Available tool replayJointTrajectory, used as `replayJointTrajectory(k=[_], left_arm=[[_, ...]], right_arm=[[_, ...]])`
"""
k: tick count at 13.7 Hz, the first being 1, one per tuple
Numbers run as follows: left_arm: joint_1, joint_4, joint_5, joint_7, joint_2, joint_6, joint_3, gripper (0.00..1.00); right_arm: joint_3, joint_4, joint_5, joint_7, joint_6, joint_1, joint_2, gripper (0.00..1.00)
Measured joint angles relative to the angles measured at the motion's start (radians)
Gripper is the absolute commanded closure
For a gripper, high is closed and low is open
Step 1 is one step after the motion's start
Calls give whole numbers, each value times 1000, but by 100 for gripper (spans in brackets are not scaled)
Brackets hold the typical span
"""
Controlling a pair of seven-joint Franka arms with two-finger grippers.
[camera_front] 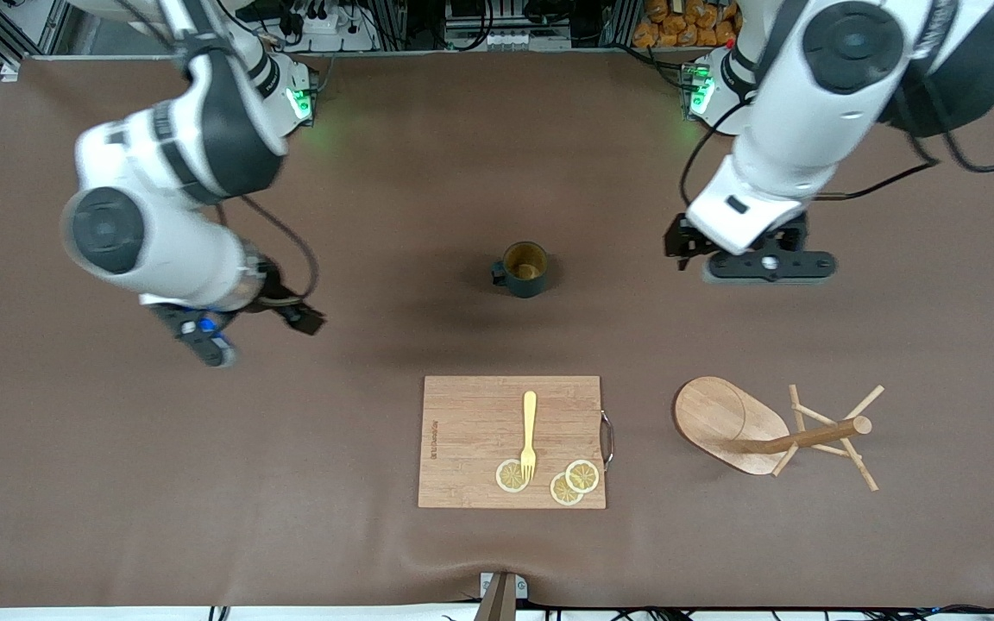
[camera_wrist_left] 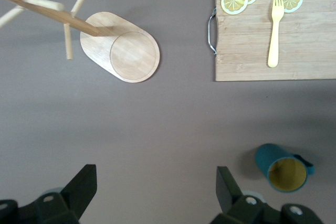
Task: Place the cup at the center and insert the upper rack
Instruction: 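Retract the right gripper while the left gripper moves above the mug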
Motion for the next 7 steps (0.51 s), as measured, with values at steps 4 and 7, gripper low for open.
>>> replayJointTrajectory(k=[4,7], left_arm=[[-123,4,74,-190,60,16,-2,0],[-217,15,110,-319,100,23,-2,0]], right_arm=[[-4,-5,-1,-331,-61,-177,-33,0],[-7,-15,-7,-591,-70,-304,-41,0]])
